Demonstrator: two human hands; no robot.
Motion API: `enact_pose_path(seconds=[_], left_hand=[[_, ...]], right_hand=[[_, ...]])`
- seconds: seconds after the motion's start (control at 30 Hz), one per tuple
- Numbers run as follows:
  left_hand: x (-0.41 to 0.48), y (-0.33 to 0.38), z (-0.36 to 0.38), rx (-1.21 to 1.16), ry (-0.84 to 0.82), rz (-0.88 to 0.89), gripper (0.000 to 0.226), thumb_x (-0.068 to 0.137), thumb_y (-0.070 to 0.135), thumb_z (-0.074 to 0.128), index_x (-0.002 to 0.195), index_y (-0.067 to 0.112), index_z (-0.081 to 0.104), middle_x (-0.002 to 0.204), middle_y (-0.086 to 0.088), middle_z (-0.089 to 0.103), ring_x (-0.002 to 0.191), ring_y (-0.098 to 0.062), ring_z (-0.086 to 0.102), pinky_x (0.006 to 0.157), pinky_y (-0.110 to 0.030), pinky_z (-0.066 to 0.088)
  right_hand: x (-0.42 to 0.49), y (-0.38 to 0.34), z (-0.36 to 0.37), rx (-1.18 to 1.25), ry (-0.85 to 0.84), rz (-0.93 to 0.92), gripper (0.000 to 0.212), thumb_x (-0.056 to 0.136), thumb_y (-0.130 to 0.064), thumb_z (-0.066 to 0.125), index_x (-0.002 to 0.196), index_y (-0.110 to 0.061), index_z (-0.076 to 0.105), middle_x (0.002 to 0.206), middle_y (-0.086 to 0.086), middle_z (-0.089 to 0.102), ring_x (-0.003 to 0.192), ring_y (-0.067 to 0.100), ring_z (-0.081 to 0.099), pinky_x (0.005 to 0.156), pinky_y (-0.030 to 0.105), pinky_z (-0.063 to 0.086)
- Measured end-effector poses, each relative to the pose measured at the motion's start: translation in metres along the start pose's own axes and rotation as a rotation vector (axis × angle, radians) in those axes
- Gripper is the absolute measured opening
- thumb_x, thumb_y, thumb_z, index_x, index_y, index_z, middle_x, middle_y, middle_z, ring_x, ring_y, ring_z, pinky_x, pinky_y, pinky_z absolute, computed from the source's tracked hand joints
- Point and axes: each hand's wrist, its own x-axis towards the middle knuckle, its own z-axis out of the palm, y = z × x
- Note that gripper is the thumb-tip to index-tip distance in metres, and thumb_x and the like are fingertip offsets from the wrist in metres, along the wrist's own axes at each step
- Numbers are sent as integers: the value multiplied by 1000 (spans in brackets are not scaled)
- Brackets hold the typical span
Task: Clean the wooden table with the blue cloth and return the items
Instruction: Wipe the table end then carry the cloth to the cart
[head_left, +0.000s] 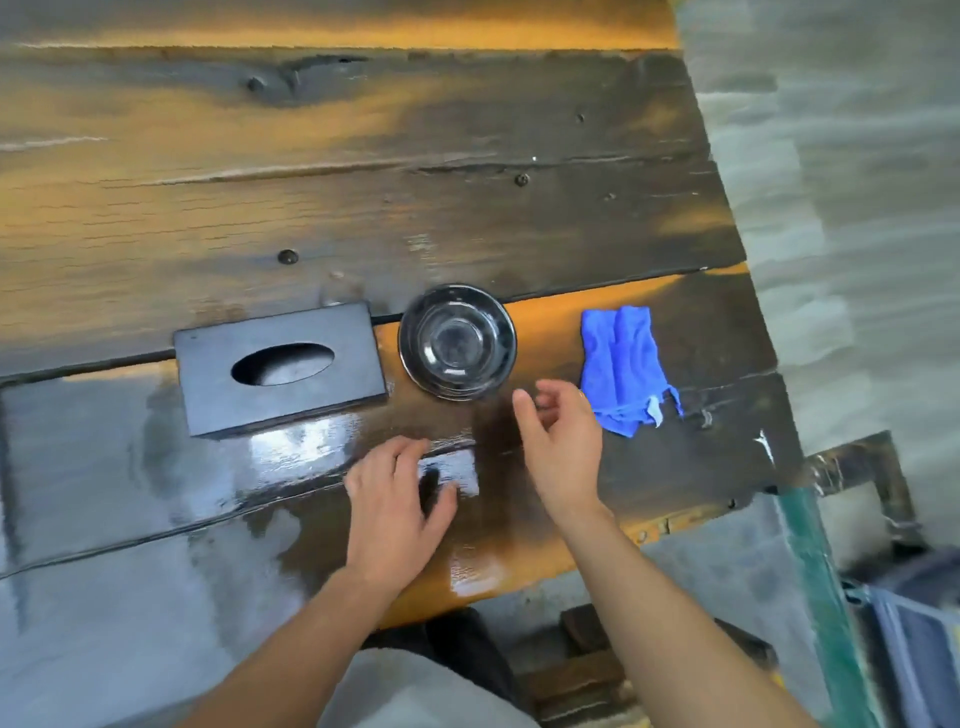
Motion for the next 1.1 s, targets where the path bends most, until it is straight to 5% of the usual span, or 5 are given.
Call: enact_pose_path(seconds=[0.27,0.37,0.53,0.87,1.1], left_hand=[[61,93,90,150,-261,299,73,94,56,50,151,10,50,161,-9,48,151,-28,43,118,-45,32],[62,92,111,297,-282,323,81,97,61,45,159,9,37,169,-10,35,158,-26,30,125,-46,18],[61,88,119,392,-255,357,85,99,63,46,161,7,31,170,-12,32,159,-28,27,126,-48,18],[60,98,116,449,-321,277,87,98,65,40,163,10,28,172,-10,28,161,-28,21,128,-48,14],[66,137,100,443,-443,118,86,96,53,58,163,11,25,175,-9,17,163,-28,11,130,-47,13]], right_hand=[[80,103,-69,-415,-27,-40,62,95,-49,58,149,-20,47,158,9,43,142,31,40,115,46,37],[108,110,-71,-514,-101,-92,68,95,-56,54,155,-32,35,167,5,24,151,31,26,113,53,37],[129,111,-57,-626,-248,-147,67,96,-69,41,156,-48,21,171,-8,9,157,27,6,114,52,26],[88,143,-59,-588,-97,-219,42,99,-41,57,140,-36,56,142,1,56,127,30,50,91,47,48],[39,187,-95,-381,-166,-216,30,96,-29,60,123,-24,72,116,7,67,93,38,56,82,44,53]])
